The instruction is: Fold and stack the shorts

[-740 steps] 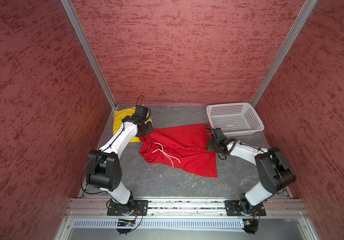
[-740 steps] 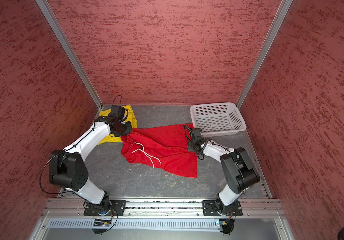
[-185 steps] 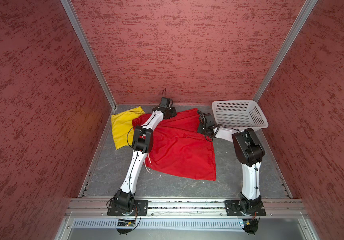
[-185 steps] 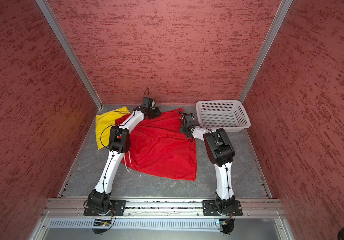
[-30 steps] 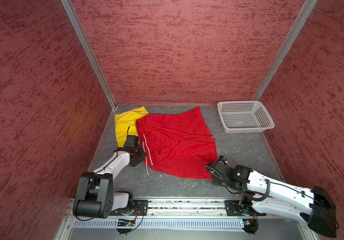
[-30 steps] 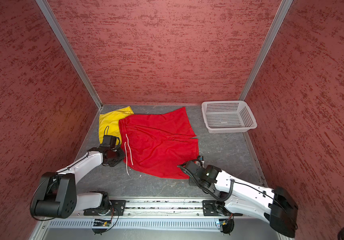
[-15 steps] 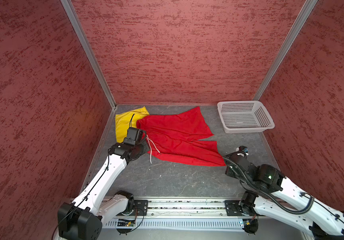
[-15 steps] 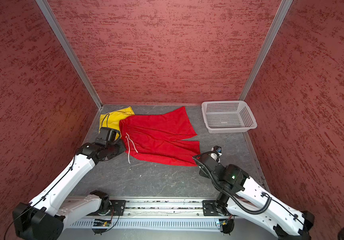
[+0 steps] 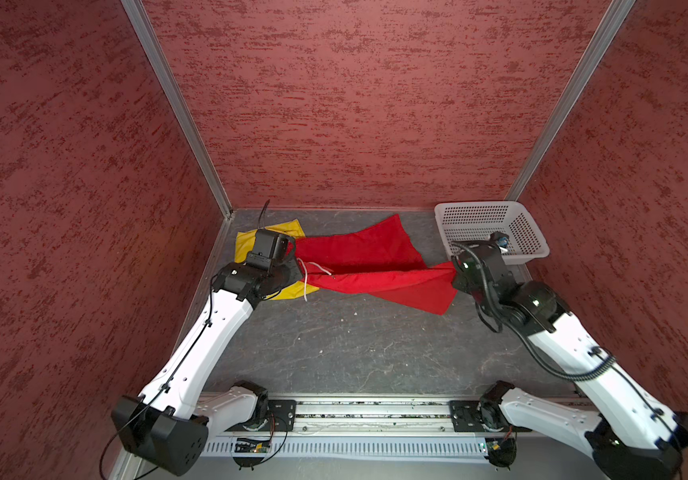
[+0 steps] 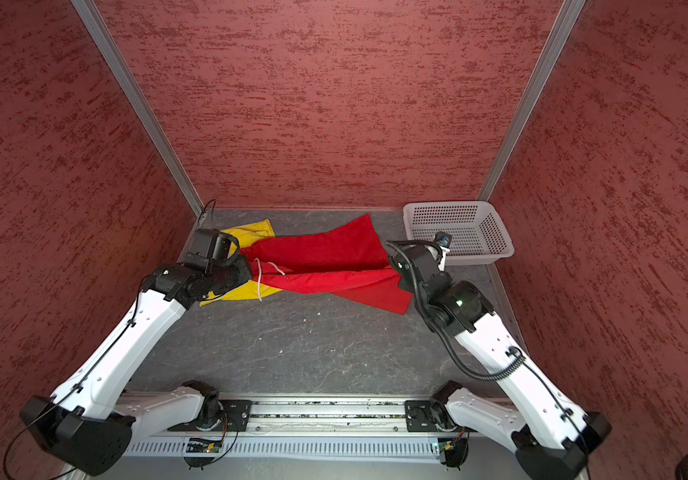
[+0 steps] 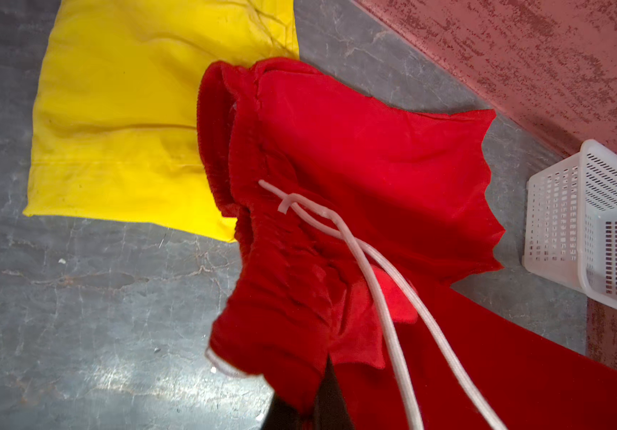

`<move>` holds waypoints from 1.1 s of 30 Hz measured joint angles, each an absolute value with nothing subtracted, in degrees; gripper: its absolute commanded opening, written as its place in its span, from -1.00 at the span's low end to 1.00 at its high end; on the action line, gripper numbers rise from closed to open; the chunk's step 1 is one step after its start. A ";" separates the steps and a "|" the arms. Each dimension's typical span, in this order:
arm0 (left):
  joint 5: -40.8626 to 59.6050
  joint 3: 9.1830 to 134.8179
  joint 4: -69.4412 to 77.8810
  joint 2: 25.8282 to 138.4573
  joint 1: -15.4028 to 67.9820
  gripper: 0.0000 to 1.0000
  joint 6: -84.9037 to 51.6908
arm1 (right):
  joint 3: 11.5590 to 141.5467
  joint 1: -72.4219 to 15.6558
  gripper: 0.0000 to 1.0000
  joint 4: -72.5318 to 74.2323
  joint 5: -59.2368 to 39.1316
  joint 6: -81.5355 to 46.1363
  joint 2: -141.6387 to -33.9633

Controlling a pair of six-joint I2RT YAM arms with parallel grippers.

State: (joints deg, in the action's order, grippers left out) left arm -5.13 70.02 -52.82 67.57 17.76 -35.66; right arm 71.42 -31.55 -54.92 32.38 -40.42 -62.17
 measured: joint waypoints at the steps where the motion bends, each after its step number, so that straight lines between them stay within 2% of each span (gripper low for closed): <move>1: -4.99 70.85 -52.16 68.99 17.12 -1.00 -35.00 | 71.90 -29.19 -1.00 -52.88 31.14 -38.52 -64.64; 7: -2.87 77.58 -49.25 80.25 12.12 -1.00 -31.81 | 76.60 -19.44 -1.00 -42.41 22.68 -29.93 -79.09; 13: -0.71 82.21 -47.20 89.67 8.29 -1.00 -29.95 | 89.91 -14.31 -1.00 -34.72 13.76 -25.41 -96.51; 25: -2.46 90.41 -46.48 107.20 4.71 -1.00 -29.54 | 127.90 -13.37 -1.00 -33.12 5.78 -18.61 -133.97; 33: -6.22 94.39 -46.22 113.84 4.62 -1.00 -29.52 | 136.59 -13.23 -1.00 -34.52 4.69 -18.09 -146.52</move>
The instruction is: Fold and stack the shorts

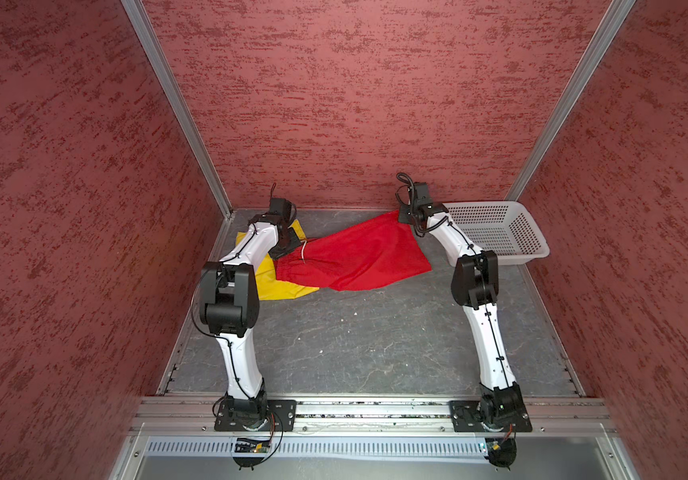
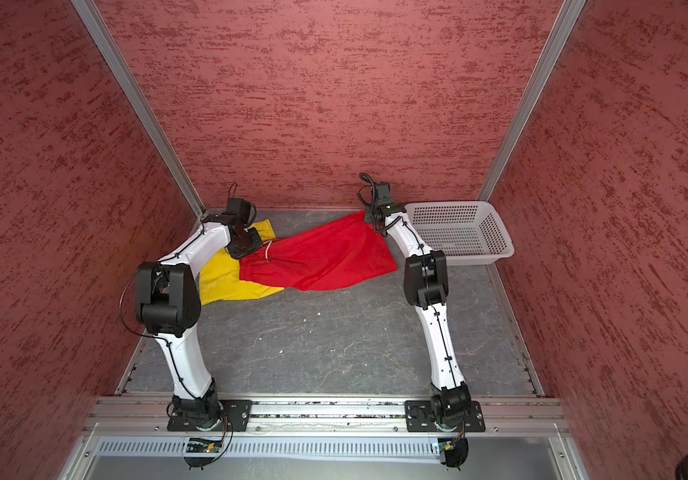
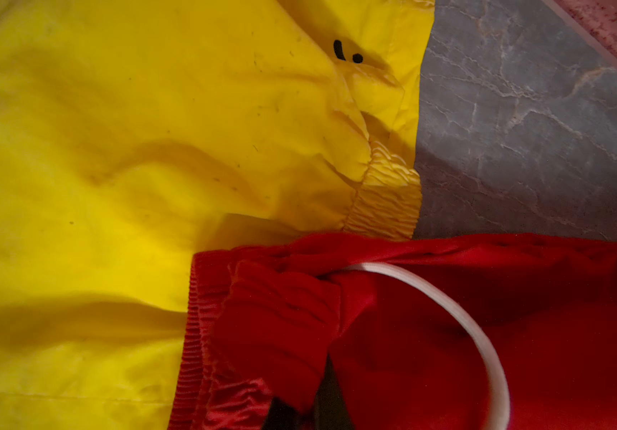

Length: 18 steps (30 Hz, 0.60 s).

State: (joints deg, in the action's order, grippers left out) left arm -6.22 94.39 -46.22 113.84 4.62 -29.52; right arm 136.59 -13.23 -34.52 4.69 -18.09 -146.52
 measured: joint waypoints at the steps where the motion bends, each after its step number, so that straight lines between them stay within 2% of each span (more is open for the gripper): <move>1: -6.52 94.63 -46.19 114.17 4.60 -0.97 -29.52 | 136.59 -13.23 -1.00 -34.57 4.51 -18.09 -147.04; 4: -7.35 94.61 -46.33 114.28 4.60 -0.92 -29.52 | 136.59 -13.17 -1.00 -34.50 3.05 -18.09 -148.46; 6: -8.03 94.61 -46.33 114.28 4.56 -0.75 -29.54 | 136.59 -13.08 -0.72 -34.17 1.54 -18.06 -149.08; 7: -8.16 94.61 -46.44 114.28 4.54 -0.55 -29.50 | 136.59 -13.06 -0.60 -34.06 0.99 -18.20 -149.27; 9: -8.86 94.61 -46.74 114.28 4.45 -0.15 -29.39 | 136.42 -12.95 -0.13 -33.82 -0.27 -18.39 -149.32; 12: -9.41 94.50 -47.00 114.28 4.21 0.30 -29.71 | 136.42 -12.86 0.08 -33.36 -1.08 -18.61 -149.32; 14: -9.54 94.32 -47.07 114.08 4.10 0.41 -29.82 | 136.09 -12.86 0.16 -33.17 -1.13 -18.61 -149.23; 18: -9.76 93.17 -47.37 111.85 3.79 0.50 -30.15 | 129.27 -13.17 0.26 -32.01 -0.36 -18.57 -145.10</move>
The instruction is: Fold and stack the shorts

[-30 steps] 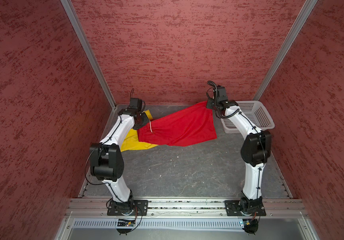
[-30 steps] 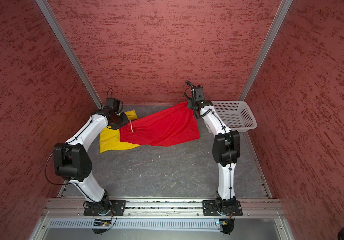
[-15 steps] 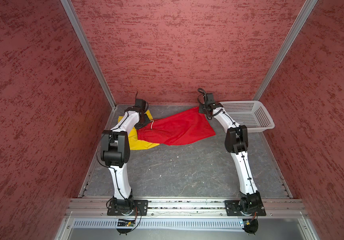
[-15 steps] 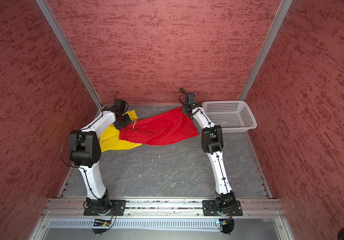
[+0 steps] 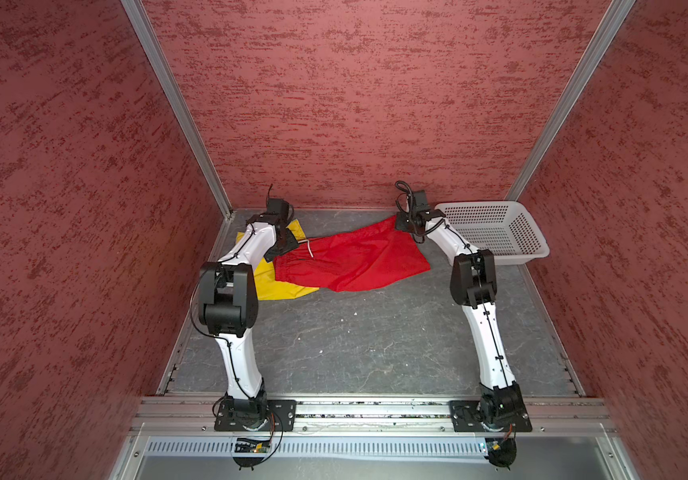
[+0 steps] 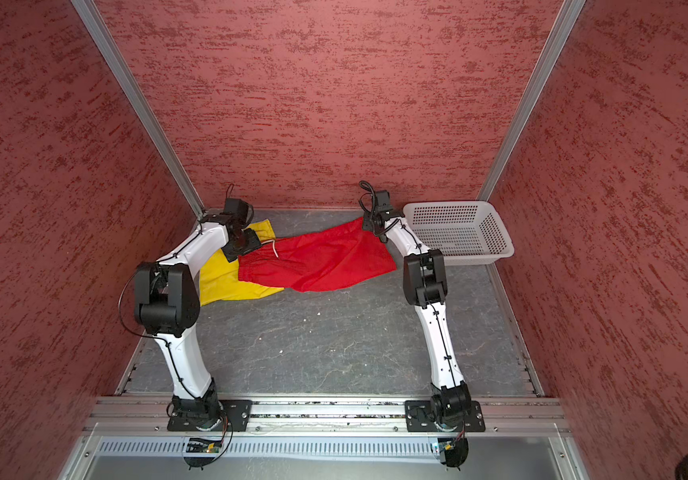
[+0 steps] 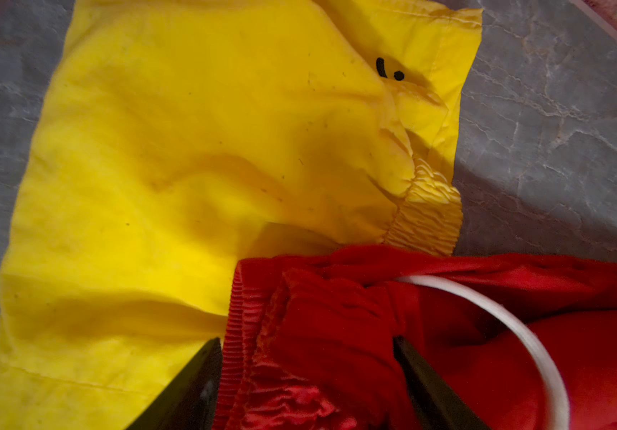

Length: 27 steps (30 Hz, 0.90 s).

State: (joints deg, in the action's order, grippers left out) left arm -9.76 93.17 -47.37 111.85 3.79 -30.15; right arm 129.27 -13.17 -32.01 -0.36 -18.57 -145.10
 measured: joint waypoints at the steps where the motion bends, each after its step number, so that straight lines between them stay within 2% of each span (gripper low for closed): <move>1: -10.02 92.71 -47.31 110.78 3.77 0.50 -30.17 | 127.07 -13.54 0.31 -31.75 0.27 -18.46 -143.37; 4: -11.11 88.92 -46.19 104.01 3.55 0.52 -30.20 | 117.45 -14.83 0.47 -29.17 3.77 -16.67 -134.76; 7: -12.12 84.01 -44.38 95.18 2.76 0.51 -30.39 | 108.68 -18.02 0.53 -24.23 7.25 -14.09 -124.42; 11: -12.23 79.00 -42.00 87.09 0.86 0.36 -31.05 | 99.63 -23.92 0.54 -16.12 9.58 -12.45 -112.27; 14: -11.38 75.70 -40.60 85.73 -0.12 0.13 -31.35 | 94.48 -27.97 0.43 -11.75 9.61 -12.27 -107.15; 17: -8.16 71.96 -38.79 86.43 -0.43 0.11 -31.88 | 90.83 -30.94 0.40 -9.61 8.78 -12.16 -105.89; 22: -3.64 68.66 -36.67 88.99 0.60 0.34 -33.45 | 88.40 -36.21 0.40 -9.37 6.68 -12.19 -108.60; 27: -3.70 68.58 -36.21 91.66 4.84 0.36 -34.22 | 88.47 -40.56 0.42 -9.19 3.22 -13.08 -112.53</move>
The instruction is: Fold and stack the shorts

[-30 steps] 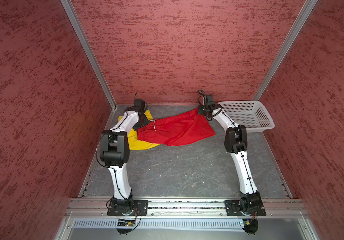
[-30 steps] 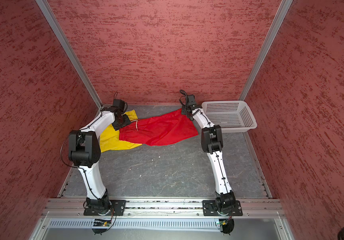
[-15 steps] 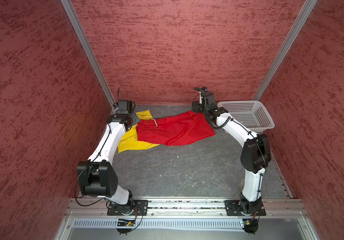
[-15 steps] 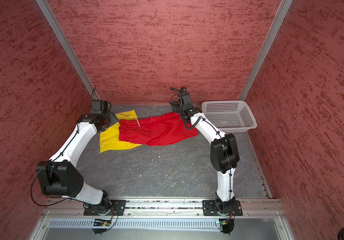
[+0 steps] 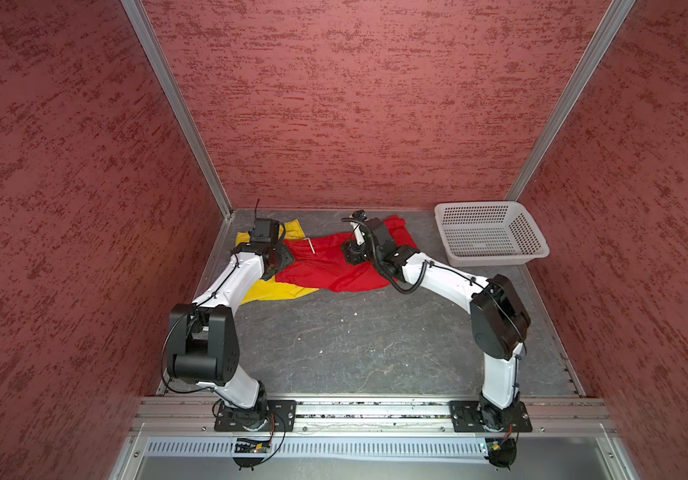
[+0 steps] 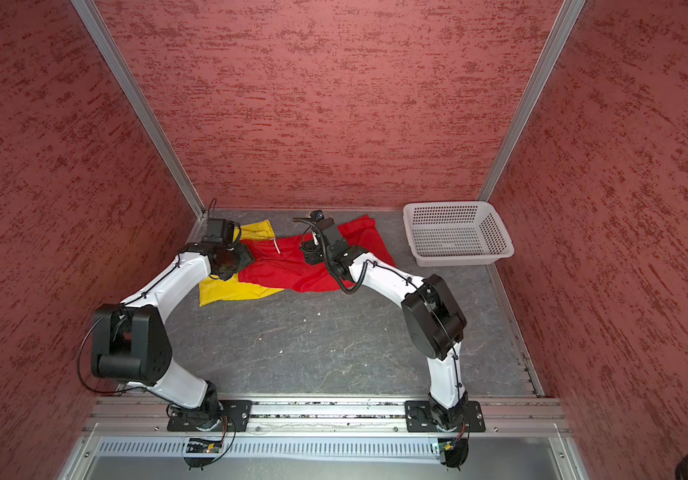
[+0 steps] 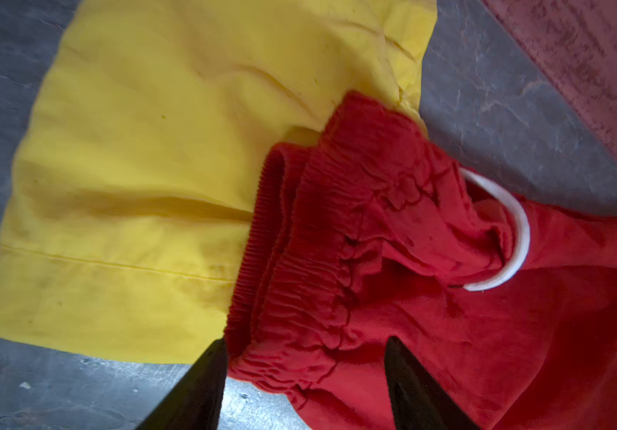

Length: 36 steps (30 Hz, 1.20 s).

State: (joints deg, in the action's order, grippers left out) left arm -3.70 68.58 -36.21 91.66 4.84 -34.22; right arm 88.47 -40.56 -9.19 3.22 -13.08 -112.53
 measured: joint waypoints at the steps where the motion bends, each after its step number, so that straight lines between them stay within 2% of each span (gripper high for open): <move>1: -3.73 68.55 -36.23 92.42 5.58 0.36 -34.26 | 88.53 -41.23 0.42 -9.21 2.66 -13.19 -113.30; 6: -3.92 67.77 -36.36 95.83 6.39 0.37 -35.07 | 88.55 -42.00 0.43 -9.32 0.84 -14.26 -115.81; 7: -4.01 67.66 -36.38 96.64 6.39 0.29 -35.14 | 88.55 -41.89 0.43 -9.30 0.60 -14.61 -115.85; 9: -4.14 67.44 -36.45 98.02 6.39 -0.04 -35.27 | 88.55 -41.80 0.43 -9.17 0.19 -15.05 -115.87; 10: -4.14 67.37 -36.62 98.43 6.42 -0.38 -35.11 | 88.55 -41.78 0.44 -9.06 0.14 -15.27 -115.87; 11: -4.16 67.26 -36.75 98.72 6.46 -0.64 -35.09 | 88.55 -41.78 0.43 -9.06 0.12 -15.57 -115.87; 13: -4.23 67.11 -37.28 98.91 6.59 -0.94 -34.85 | 88.47 -41.78 0.43 -9.06 0.05 -16.10 -115.87; 14: -4.36 66.98 -37.47 98.91 6.70 -1.00 -34.92 | 88.42 -41.78 0.43 -9.04 0.05 -16.38 -115.87; 22: -5.15 61.32 -39.77 94.11 7.27 -1.00 -33.56 | 87.48 -40.84 0.37 -10.26 2.76 -22.17 -115.90; 27: -6.94 56.95 -41.95 87.33 10.17 -1.00 -33.61 | 81.71 -34.83 0.36 -11.16 2.83 -29.76 -115.74; 29: -7.53 55.11 -42.22 85.80 11.84 -0.78 -33.67 | 79.55 -32.45 0.37 -12.62 3.05 -31.70 -115.74; 34: -7.49 51.92 -43.86 85.19 13.52 -0.45 -34.28 | 77.82 -29.15 0.37 -14.92 3.99 -34.46 -115.79; 36: -7.57 51.88 -44.82 84.90 13.52 -0.20 -34.41 | 77.58 -29.39 0.37 -14.90 4.08 -34.94 -115.79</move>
State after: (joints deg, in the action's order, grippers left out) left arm -7.57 51.88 -44.82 84.90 13.52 -34.41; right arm 77.58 -29.39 -14.90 4.08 -34.94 -115.79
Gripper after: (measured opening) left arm 0.309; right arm 0.686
